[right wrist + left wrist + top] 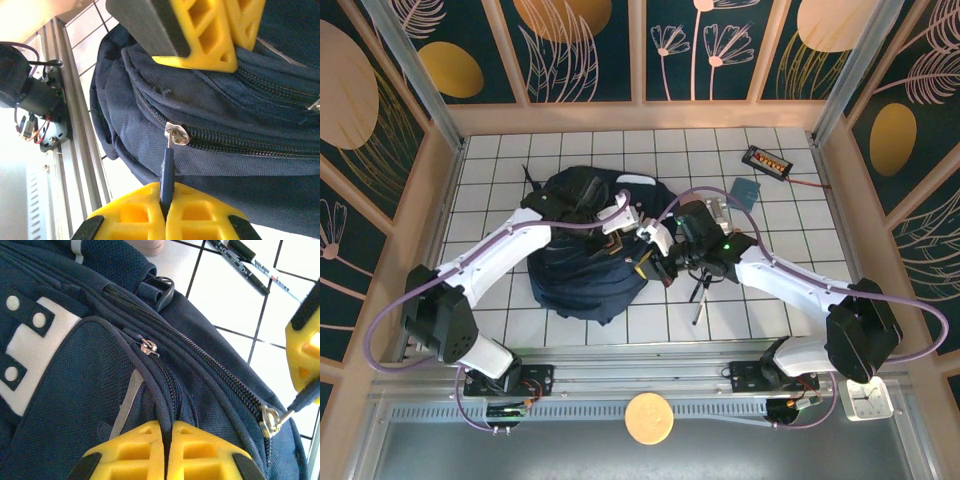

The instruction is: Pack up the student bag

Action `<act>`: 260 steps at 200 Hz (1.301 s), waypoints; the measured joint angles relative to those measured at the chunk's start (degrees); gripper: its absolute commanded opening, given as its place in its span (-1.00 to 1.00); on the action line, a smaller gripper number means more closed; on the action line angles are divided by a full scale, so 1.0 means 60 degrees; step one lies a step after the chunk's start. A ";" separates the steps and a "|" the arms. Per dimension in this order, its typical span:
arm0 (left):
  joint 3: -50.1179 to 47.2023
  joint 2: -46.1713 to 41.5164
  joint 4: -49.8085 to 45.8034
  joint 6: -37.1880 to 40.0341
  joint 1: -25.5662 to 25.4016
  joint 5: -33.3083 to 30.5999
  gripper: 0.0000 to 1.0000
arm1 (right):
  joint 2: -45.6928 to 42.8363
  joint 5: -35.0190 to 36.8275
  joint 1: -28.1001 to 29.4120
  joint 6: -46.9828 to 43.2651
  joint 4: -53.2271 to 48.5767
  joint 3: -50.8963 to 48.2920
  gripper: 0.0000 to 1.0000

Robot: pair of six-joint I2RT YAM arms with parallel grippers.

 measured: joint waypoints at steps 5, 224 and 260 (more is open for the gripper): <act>0.0091 0.0098 -0.0044 -0.0076 0.0000 0.0055 -1.00 | 0.0004 0.0011 0.0000 -0.0018 -0.0029 0.0000 -1.00; 0.4546 0.3497 -0.0149 -0.7333 -0.0772 -0.0659 -1.00 | 0.2590 0.6932 0.4113 0.1537 0.1402 0.1417 -1.00; 0.5100 0.3738 -0.0532 -0.7992 -0.0739 -0.0623 -1.00 | 0.3377 0.6819 0.4102 0.1865 0.1989 0.1625 -1.00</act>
